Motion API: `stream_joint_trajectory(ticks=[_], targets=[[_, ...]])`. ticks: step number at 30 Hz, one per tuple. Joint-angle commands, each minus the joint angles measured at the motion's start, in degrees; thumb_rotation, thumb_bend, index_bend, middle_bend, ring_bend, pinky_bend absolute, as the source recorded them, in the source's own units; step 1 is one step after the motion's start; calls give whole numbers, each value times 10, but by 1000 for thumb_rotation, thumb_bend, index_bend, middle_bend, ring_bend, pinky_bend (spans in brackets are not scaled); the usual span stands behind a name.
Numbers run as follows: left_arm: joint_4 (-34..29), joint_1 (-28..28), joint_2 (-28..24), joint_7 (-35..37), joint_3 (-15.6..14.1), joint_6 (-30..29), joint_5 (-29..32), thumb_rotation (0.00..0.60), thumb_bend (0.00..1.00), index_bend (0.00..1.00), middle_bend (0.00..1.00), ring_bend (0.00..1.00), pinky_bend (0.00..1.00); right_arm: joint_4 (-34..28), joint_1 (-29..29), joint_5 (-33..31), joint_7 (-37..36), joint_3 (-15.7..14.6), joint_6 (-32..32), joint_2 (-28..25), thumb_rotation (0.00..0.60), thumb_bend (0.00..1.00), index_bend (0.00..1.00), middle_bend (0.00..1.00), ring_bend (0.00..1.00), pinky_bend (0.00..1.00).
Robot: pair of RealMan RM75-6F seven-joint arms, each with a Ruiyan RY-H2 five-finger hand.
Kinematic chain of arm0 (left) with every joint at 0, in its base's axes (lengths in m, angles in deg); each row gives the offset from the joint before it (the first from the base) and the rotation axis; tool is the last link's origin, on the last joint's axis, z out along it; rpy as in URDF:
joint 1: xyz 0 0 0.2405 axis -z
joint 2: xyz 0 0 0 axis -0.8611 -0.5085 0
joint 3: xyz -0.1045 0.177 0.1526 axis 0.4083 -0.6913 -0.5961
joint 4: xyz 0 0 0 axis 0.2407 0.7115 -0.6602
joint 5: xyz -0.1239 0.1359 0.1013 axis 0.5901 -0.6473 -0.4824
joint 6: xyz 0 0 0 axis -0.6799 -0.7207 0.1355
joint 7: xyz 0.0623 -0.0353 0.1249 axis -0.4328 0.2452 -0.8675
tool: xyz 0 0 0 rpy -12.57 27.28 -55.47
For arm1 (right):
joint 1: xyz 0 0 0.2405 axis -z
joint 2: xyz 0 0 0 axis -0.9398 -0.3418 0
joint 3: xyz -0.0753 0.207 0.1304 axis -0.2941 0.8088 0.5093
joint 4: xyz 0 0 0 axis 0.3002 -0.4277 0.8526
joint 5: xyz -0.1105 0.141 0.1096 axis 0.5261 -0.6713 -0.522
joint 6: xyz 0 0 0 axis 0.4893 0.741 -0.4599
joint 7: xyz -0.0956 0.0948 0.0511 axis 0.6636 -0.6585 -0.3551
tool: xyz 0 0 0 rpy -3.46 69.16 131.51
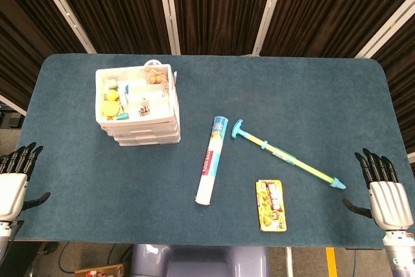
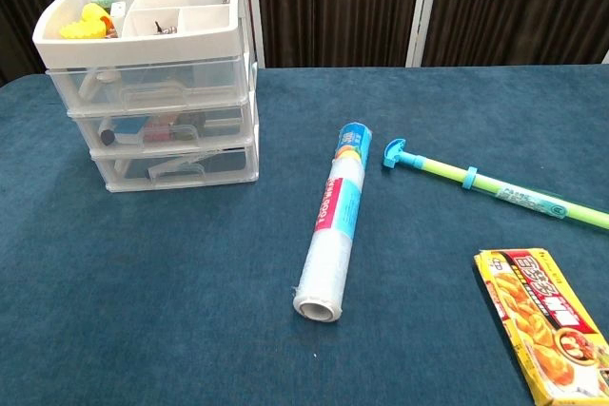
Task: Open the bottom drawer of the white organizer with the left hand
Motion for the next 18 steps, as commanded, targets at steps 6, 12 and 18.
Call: stream_joint_trajectory(ticks=[6,12,18], targets=[[0,-1,0,1,-1,-4,-5,600,67,0,0,0,86,1,1,4,2,-2,-3,0,600,86,0,0,0,0],[0,1,1,4,-1,-2,-5,600,83,0,0,0,108,0,1,1,-1,0,-1,0,600,86,0,0,0,0],[-20,4,4,30,5,8,8,600,362,16,499,447,577,0,0,-1,1,0,0,1,600,86,0,0,0,0]])
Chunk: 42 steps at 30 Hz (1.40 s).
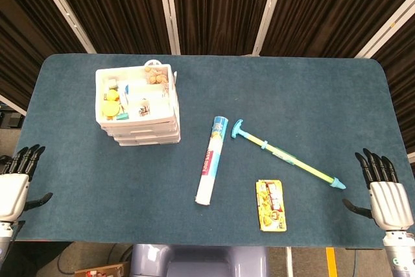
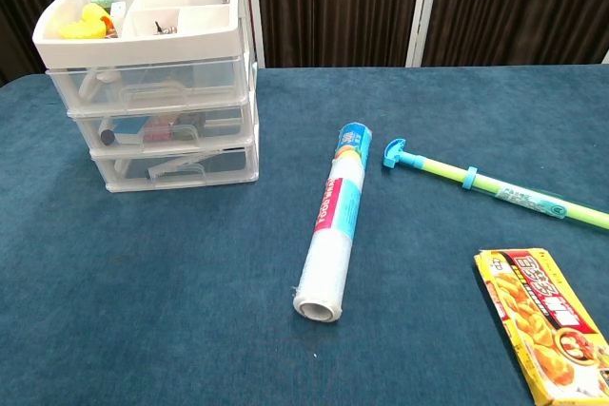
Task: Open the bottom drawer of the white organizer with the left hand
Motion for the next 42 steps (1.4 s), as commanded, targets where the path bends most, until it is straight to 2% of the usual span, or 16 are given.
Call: stream_joint_trajectory(ticks=[1,3,6,11,17,18,19,22,32,42], targets=[[-14,5,4,18,8,7,9,600,390,26,589,535,648,1,0,-1,-1,0,1,0,600,86,0,0,0,0],[-31,12,7,36,11,24,22,600,439,56,775,714,783,0,1,-4,-4,1,2,-1,600,85,0,0,0,0],[-63,27,5,49,18,63,54,600,467,90,904,842,884,-2,1,-4,-10,2,-1,-3,600,85,0,0,0,0],[-114,63,20,39,39,131,125,600,501,100,966,944,958,-2,1,2,-6,-1,-1,-2,600,86,0,0,0,0],[-161,112,72,20,75,196,247,600,521,57,978,962,975,-3,1,1,-9,0,-2,-3,600,86,0,0,0,0],[-180,128,95,59,92,238,318,600,525,48,978,963,977,-4,2,1,-12,0,-2,-4,600,86,0,0,0,0],[-178,144,101,61,105,257,362,600,528,45,978,963,978,-4,2,1,-13,0,-2,-5,600,85,0,0,0,0],[-171,177,119,48,120,276,436,600,538,44,979,964,981,-4,2,3,-16,-1,-2,-6,600,86,0,0,0,0],[-125,249,191,31,144,290,560,600,548,43,980,965,985,-6,0,4,-25,-1,1,-8,600,86,0,0,0,0],[-80,280,233,38,155,286,597,600,549,41,980,966,985,-6,-1,2,-32,-1,4,-9,600,86,0,0,0,0]])
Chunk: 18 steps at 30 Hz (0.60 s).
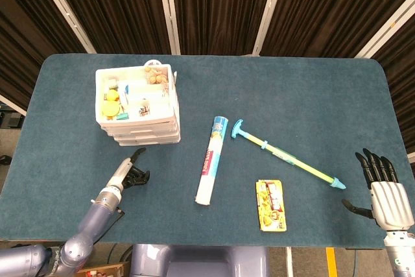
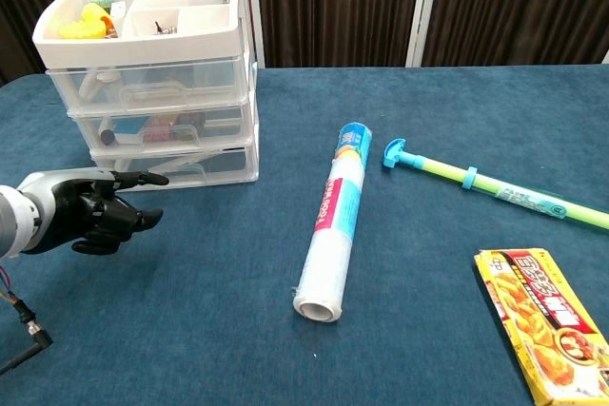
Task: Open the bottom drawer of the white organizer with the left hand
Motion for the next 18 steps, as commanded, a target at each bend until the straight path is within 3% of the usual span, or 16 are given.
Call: stream_joint_trajectory(ticks=[1,18], targets=[[9,5,8,3,3,-5,3,600,549,41,980,965,985,0,0,0,-1,0,1,0,600,86,0,0,0,0],[80,40,55,26,35,26,53,600,548,42,980,965,985,-2,-3,-4,-7,1,7,-2,600,86,0,0,0,0]])
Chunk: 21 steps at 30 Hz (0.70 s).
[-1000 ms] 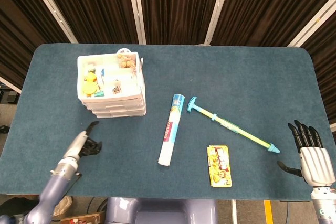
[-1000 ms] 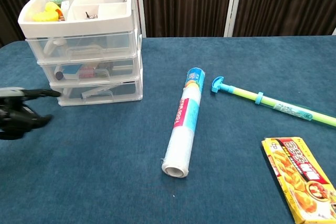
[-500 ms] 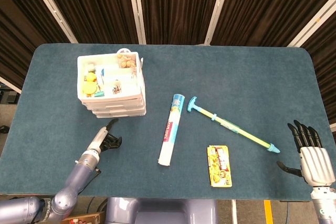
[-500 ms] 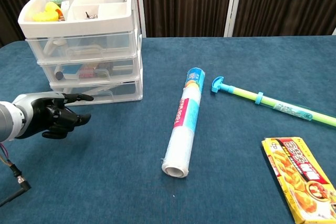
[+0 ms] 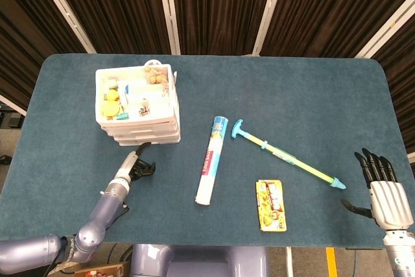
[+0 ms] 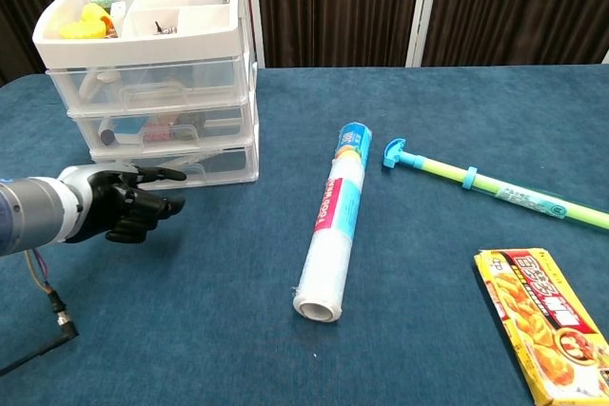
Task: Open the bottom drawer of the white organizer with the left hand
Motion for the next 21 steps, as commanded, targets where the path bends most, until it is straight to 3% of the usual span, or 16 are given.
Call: stream_joint_trajectory(ticks=[1,13,21], targets=[[10,5,9,7,5,8,10,600,548,42,980,965,985,0,-1,-1,-1,0,2,0,600,86,0,0,0,0],[40,-9,47,79,28,35,0,600,548,53,981,965,985,0,-1,1,-2,0,1,-1,600,86,0,0,0,0],[59,-9,63,101,37,44,-15,600,550,111,981,966,985,0,-1,1,-1,-1,1,0,600,86,0,0,0,0]])
